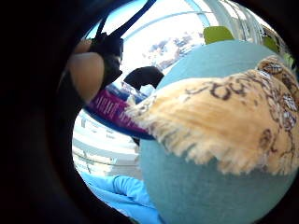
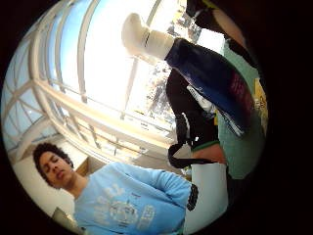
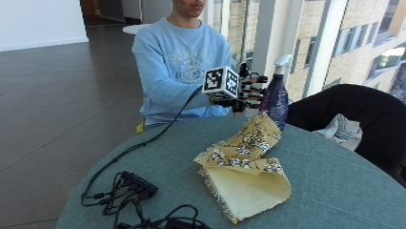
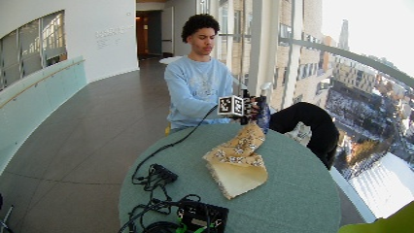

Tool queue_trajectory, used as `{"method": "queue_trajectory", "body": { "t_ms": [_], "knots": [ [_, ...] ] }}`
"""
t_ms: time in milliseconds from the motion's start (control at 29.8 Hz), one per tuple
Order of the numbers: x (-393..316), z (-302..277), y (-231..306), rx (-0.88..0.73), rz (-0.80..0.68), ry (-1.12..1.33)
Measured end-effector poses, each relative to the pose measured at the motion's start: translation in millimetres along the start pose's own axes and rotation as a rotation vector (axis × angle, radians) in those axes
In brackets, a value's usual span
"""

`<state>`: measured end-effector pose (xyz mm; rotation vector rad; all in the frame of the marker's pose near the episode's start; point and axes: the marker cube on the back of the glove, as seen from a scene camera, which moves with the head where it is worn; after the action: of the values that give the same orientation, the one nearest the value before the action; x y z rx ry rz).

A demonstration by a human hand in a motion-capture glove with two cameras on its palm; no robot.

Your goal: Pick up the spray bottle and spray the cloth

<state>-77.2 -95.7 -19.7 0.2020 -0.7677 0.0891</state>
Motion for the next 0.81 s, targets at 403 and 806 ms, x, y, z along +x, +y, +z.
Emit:
{"method": "queue_trajectory", "body": {
  "t_ms": [403,806],
  "knots": [
    [65,-129,126,-0.014,0.164,0.415],
    [103,-166,191,-0.022,0.253,0.508]
  ]
}}
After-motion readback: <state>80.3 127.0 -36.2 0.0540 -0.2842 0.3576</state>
